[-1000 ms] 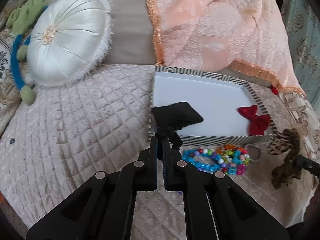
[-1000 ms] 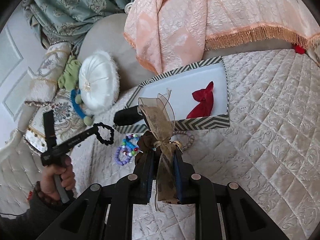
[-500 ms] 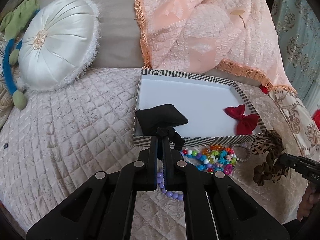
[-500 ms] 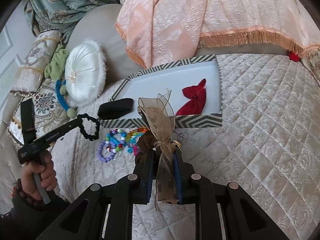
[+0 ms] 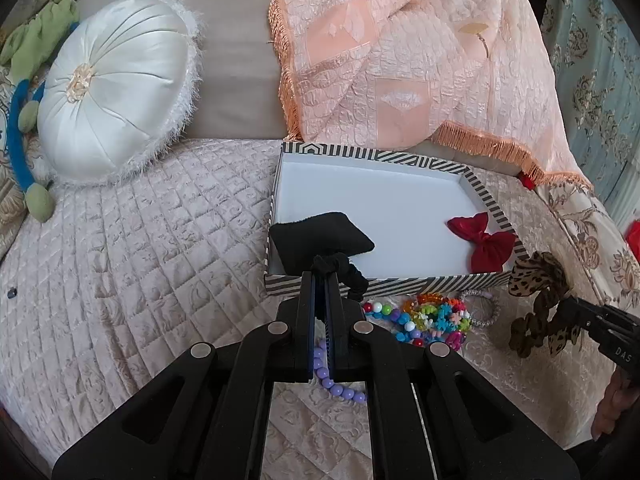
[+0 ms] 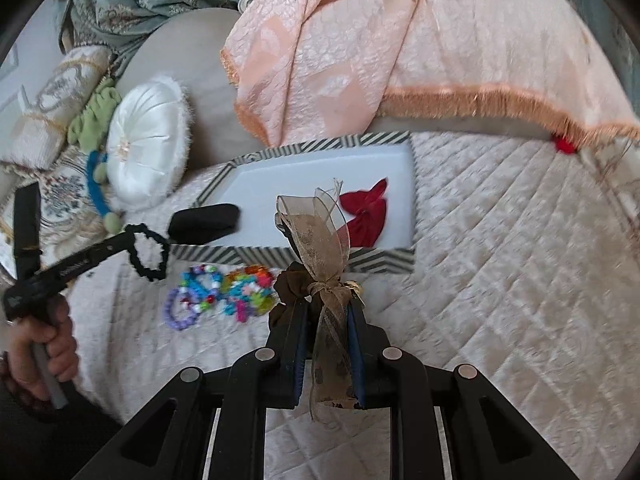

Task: Organize jewelry
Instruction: 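Carry tan ribbon bow with right tool while left carries scrunchie toward box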

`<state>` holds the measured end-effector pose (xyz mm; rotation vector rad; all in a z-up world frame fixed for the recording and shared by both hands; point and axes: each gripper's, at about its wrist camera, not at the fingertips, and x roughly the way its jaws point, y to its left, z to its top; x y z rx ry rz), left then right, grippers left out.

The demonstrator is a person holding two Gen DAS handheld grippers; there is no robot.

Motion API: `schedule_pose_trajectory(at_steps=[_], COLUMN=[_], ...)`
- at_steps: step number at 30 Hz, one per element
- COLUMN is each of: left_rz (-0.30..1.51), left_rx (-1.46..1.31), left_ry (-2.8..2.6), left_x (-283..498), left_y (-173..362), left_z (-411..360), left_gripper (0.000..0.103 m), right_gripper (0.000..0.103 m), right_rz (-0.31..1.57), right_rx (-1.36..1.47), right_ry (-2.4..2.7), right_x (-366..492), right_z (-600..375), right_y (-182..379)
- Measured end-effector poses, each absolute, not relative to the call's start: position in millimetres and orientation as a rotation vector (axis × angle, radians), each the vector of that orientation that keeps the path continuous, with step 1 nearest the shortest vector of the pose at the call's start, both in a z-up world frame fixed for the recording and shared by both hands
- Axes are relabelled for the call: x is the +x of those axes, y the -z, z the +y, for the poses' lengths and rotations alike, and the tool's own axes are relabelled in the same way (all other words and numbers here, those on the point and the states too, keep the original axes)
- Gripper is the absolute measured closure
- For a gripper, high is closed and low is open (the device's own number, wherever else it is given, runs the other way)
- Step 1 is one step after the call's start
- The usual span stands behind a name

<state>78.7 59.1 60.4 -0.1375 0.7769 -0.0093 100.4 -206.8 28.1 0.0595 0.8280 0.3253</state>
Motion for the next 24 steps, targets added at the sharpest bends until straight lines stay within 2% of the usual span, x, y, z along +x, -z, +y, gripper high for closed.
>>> schedule_pose_trajectory(at_steps=[6,24], left_rz=[0.778,0.786], left_rx=[-0.139,-0.123], left_ry=[0.006,0.013], left_x=[78.8,81.5], left_y=[-59.3,-56.9], left_z=[59.1,55.4], left_gripper=[0.1,0.1], right_gripper=[0.086,0.086], right_rz=[0.773,0.748], right_rx=[-0.043,-0.074], right_ry=[-0.232,-0.225], right_x=[97.4,95.7], right_z=[-201.6,-193.0], right_y=[-35.0,-39.9])
